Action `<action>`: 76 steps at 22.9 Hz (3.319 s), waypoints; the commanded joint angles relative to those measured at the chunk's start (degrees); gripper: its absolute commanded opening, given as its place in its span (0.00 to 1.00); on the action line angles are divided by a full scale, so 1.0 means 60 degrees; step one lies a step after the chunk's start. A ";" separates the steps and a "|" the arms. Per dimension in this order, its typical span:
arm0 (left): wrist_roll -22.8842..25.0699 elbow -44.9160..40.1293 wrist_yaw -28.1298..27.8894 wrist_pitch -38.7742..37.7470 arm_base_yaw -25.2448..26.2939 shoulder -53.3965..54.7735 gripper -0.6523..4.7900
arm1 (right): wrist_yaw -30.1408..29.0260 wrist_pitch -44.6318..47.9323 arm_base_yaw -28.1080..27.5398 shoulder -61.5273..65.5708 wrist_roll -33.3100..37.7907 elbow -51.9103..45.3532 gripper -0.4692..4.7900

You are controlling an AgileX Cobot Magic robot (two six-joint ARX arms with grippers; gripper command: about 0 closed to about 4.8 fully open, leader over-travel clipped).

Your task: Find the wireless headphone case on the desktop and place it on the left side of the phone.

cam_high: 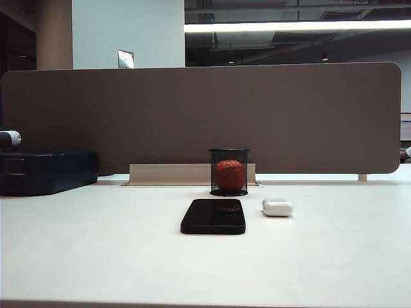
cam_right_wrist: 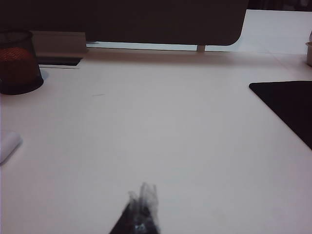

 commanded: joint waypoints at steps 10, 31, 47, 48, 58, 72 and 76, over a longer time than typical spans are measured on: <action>0.0011 0.0018 -0.0025 0.0055 -0.0011 0.0007 0.11 | 0.0011 0.0168 0.0000 -0.0004 -0.0018 0.0044 0.07; 0.0011 0.0018 -0.0025 0.0058 -0.0011 0.0004 0.11 | 0.0044 -0.0572 -0.0015 0.0015 0.0058 0.1818 0.07; 0.0011 0.0018 -0.0025 0.0051 -0.0011 0.0007 0.11 | -0.0233 -0.7023 -0.0011 0.4233 0.0051 1.0346 0.07; 0.0011 0.0018 -0.0025 0.0051 -0.0011 0.0007 0.11 | -0.0372 -0.7351 -0.0011 0.4532 0.0051 1.0761 0.07; 0.0011 0.0018 -0.0025 0.0051 -0.0011 0.0007 0.11 | -0.3300 -0.9959 0.0000 0.7439 0.0062 1.4010 0.07; 0.0011 0.0018 -0.0029 0.0051 -0.0011 0.0004 0.11 | -0.4266 -1.2010 0.0029 0.9235 0.0171 1.4010 0.07; 0.0011 0.0018 -0.0025 0.0051 -0.0011 0.0004 0.11 | -0.4269 -1.1777 0.0029 0.9442 0.0171 1.4007 0.07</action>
